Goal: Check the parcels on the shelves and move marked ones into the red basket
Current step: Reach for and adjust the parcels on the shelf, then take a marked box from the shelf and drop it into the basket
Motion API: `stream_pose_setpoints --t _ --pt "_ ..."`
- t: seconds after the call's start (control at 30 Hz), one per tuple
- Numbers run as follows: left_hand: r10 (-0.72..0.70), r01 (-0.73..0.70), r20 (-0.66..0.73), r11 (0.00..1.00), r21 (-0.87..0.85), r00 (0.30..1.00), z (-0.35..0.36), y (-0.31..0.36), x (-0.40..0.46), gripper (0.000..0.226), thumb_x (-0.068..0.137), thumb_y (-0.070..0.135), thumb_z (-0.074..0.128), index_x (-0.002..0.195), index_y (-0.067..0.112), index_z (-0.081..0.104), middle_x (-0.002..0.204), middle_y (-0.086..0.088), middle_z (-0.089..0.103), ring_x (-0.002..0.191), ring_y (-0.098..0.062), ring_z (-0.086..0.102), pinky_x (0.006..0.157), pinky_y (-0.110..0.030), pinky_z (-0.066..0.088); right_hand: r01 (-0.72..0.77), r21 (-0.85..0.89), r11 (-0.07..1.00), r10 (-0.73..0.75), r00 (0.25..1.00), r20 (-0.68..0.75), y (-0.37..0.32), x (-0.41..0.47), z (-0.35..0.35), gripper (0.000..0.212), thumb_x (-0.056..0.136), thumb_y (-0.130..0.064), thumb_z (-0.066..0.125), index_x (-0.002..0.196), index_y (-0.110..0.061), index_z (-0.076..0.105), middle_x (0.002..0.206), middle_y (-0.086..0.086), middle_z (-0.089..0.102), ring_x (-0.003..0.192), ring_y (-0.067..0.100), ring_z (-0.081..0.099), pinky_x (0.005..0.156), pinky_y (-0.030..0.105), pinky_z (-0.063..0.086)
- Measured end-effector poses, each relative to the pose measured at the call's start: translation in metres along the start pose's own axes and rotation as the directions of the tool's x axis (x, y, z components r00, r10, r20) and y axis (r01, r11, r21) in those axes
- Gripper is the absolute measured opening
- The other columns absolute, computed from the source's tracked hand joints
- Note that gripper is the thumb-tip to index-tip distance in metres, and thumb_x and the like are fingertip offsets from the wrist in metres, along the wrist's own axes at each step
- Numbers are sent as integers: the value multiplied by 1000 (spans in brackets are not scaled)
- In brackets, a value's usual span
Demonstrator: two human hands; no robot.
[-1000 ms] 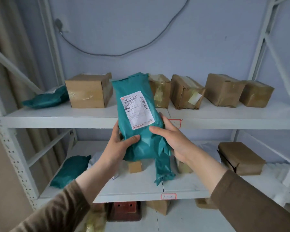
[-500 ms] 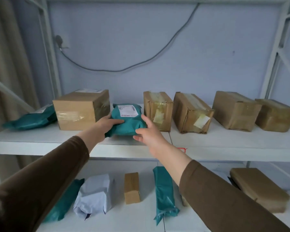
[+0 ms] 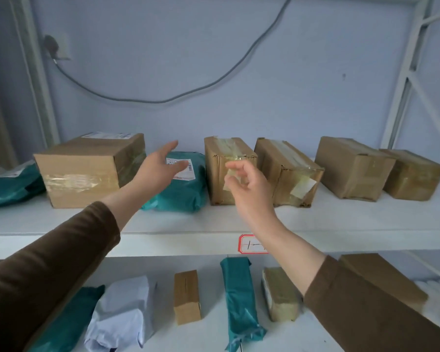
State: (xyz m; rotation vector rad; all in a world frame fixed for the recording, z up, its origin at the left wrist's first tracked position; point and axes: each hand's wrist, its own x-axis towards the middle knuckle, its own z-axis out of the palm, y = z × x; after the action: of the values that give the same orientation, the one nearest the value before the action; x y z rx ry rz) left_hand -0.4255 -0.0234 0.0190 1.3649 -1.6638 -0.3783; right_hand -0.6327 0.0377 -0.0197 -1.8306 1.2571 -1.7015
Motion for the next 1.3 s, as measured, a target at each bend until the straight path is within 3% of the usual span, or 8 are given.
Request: stream_pose_setpoints --t 0.17,0.27,0.43,0.63,0.8,0.9,1.03,1.3 --pt "-91 185 207 845 -502 974 29 41 20 53 98 45 66 144 21 54 143 5 55 138 -16 45 117 -29 28 -25 99 995 46 976 -215 14 45 -22 32 102 -27 59 134 -25 55 130 -13 56 123 2 52 103 26 40" --pt "-111 292 329 764 -575 938 53 58 20 24 107 34 55 126 20 61 112 10 63 111 -11 58 104 -24 35 -272 179 946 287 955 -69 21 66 -24 51 104 -46 55 148 -23 43 144 -6 50 131 12 47 102 28 33" --pt "-184 383 364 691 -612 913 74 53 11 39 101 32 65 130 6 69 124 -9 75 114 -26 70 86 -31 56 -563 177 807 529 823 207 36 79 -18 74 94 -64 56 156 -27 43 160 -7 46 148 19 41 122 41 28" --pt "-76 227 257 742 -631 963 70 59 -36 36 105 20 54 141 14 56 117 2 73 98 -10 71 70 -17 54 -453 295 841 411 890 195 32 32 -33 61 83 -57 68 137 -32 52 142 -9 61 136 14 53 122 46 33" --pt "64 8 69 673 -740 996 68 78 -120 53 102 19 57 152 21 41 142 0 63 123 -12 65 96 -26 56 -304 497 812 267 952 148 0 -40 -67 67 74 -78 64 126 -38 53 140 -12 60 135 10 53 121 47 35" --pt "111 -83 -14 647 -758 994 71 90 -188 41 101 28 55 141 23 49 139 6 62 121 -6 63 95 -25 52 -235 568 789 233 969 77 -12 -91 -97 55 79 -63 72 119 -29 56 130 -1 67 125 16 63 113 43 46" --pt "59 -71 -45 614 -786 997 84 93 -276 32 109 34 44 130 13 58 128 2 68 121 -9 62 106 -39 50 -191 542 818 191 980 58 -12 -172 -142 36 85 -32 75 114 -24 55 113 -3 68 103 9 66 93 33 50" --pt "-99 72 1 723 -687 995 120 84 -386 33 108 16 56 140 19 63 131 -4 71 123 -27 66 107 -47 54 -284 486 827 234 959 162 9 -302 -186 60 88 -17 72 145 -26 52 140 3 66 130 19 63 106 37 53"
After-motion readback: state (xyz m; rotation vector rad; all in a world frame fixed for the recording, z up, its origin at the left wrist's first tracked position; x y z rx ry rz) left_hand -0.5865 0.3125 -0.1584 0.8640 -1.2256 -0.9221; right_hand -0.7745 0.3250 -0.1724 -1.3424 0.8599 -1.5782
